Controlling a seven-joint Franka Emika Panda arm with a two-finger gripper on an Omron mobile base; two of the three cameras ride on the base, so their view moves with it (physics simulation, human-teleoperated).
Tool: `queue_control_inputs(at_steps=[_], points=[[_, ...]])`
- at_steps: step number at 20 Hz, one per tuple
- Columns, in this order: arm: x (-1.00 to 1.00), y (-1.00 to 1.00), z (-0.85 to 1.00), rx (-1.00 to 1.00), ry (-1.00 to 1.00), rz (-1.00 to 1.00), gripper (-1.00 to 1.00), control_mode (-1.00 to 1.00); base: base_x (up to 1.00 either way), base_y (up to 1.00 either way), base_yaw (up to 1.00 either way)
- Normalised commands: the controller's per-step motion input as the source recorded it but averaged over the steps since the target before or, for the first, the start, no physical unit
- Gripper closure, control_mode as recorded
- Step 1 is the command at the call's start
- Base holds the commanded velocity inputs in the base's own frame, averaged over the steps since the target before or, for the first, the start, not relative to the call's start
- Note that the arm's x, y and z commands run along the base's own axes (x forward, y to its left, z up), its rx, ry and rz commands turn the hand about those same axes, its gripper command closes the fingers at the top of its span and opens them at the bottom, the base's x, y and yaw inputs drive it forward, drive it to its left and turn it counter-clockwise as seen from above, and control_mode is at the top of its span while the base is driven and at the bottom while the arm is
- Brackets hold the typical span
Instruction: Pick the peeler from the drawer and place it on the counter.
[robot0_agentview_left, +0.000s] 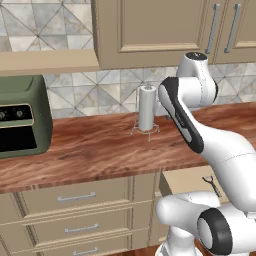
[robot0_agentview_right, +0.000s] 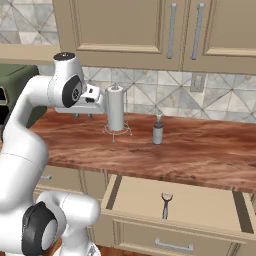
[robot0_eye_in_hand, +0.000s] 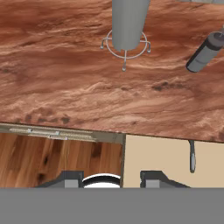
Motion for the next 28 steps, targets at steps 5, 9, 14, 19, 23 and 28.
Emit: queue_control_inputs(at_steps=[5,9,14,19,23,28], points=[[0.0,0.0,0.0,0.0,0.0,0.0,-1.0,1.0,-0.09,0.0,-0.01],[0.0,0.0,0.0,0.0,0.0,0.0,-1.0,1.0,-0.08,0.26,-0.18],[0.0,0.0,0.0,0.0,0.0,0.0,-1.0,1.0,0.0,0.41,-0.38],[0.0,0.0,0.0,0.0,0.0,0.0,-1.0,1.0,-0.05,0.38,-0.56],[0.0,0.0,0.0,0.0,0.0,0.0,-1.0,1.0,-0.04,0.56,-0.66],[0.0,0.0,0.0,0.0,0.0,0.0,-1.0,1.0,0.0,0.66,-0.64]])
